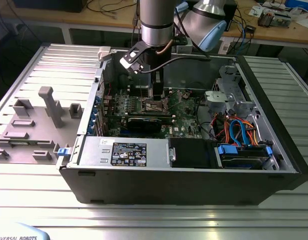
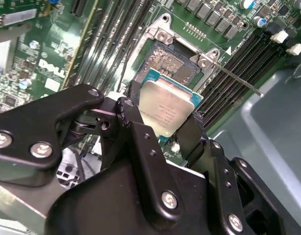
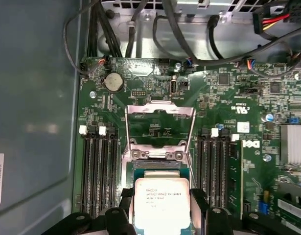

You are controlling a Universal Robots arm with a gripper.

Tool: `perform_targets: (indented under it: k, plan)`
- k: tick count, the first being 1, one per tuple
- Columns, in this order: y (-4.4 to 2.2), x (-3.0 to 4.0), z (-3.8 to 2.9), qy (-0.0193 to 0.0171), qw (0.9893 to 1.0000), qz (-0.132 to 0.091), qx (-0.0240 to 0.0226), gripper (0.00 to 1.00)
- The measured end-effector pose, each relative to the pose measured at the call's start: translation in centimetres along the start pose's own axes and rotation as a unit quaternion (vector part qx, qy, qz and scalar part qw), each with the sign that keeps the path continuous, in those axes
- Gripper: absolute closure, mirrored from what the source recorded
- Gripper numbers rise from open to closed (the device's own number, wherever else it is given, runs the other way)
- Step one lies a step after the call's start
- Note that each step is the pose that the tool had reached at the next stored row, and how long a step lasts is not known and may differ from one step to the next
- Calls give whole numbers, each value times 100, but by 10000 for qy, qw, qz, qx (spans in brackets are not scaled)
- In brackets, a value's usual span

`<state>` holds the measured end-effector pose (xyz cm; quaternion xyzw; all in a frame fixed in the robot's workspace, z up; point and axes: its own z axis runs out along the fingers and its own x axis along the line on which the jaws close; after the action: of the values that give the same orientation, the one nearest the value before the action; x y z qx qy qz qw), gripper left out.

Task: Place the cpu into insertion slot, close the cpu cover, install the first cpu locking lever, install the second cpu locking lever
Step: 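Place the cpu into insertion slot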

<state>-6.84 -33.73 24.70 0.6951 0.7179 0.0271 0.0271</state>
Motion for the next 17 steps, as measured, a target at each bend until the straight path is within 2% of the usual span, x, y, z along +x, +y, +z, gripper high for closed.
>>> perform_targets:
  k: [2, 5, 11, 17]
  plan:
    - [-28, 34, 201, 0, 10000, 0, -10, 46]
    - [-30, 34, 228, 0, 10000, 0, -11, 46]
    - [-58, 40, 367, -3, 10000, 0, -19, 46]
    - [-63, 40, 380, -3, 10000, 0, -20, 46]
